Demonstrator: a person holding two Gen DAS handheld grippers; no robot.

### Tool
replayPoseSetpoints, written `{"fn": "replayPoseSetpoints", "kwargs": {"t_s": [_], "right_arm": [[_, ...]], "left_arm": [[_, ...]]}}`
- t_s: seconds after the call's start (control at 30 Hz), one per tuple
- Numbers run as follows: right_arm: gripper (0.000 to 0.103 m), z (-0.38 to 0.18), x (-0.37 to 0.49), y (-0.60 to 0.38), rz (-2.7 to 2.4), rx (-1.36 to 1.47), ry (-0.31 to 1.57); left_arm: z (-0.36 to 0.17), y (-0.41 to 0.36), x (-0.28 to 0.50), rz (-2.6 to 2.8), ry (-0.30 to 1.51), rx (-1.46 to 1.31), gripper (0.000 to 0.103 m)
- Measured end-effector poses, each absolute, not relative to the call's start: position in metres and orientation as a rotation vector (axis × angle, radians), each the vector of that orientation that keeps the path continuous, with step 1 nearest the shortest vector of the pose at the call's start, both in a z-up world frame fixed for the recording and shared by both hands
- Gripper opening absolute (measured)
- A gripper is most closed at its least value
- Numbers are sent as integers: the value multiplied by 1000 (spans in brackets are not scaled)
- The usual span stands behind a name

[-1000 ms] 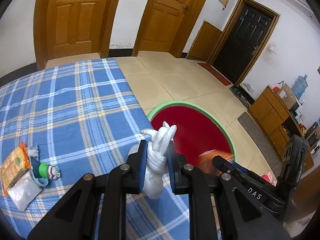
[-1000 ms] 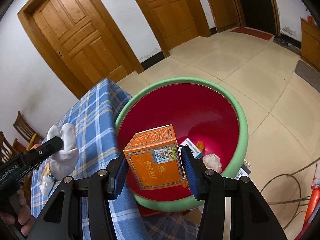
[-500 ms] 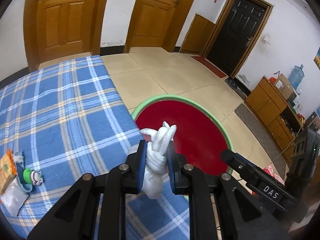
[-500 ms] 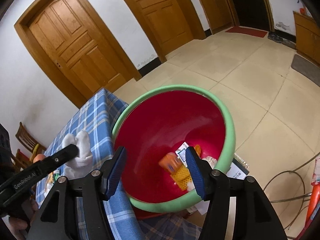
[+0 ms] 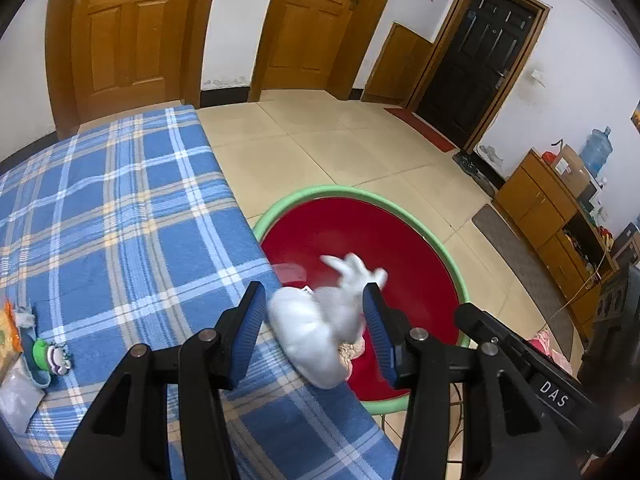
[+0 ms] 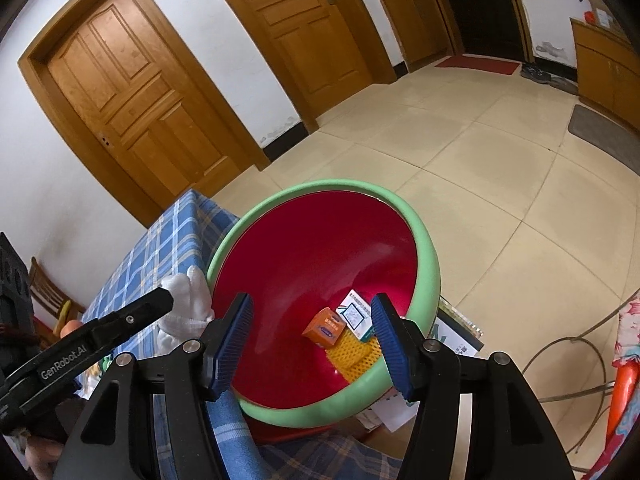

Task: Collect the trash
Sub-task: 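Carry the glove and orange box over the bucket and open both tools, then move both tools back over the table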

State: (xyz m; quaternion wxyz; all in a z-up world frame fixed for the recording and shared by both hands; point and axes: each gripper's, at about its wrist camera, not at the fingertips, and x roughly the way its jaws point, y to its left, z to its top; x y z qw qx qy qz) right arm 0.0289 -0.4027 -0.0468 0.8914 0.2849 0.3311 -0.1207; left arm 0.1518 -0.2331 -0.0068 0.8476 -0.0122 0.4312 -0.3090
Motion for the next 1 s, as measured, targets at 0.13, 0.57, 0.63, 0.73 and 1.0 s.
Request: {"fn": "replayPoseSetpoints", "kwargs": {"t_s": [0.13, 0.57, 0.63, 0.73, 1.0], "right_arm": [[62, -45, 28, -401, -249, 589, 684], [63, -38, 31, -380, -211, 566, 684], [63, -36, 32, -375, -201, 558, 685], [63, -34, 35, -366, -186, 547, 688], [64, -30, 41, -342, -144, 512, 698]], "left_arm": [[-2, -226, 150, -644, 899, -36, 51], [9, -181, 145, -556, 862, -44, 51], [9, -169, 146, -529, 858, -51, 51], [11, -148, 148, -488, 851, -65, 50], [12, -91, 149, -376, 838, -98, 51]]}}
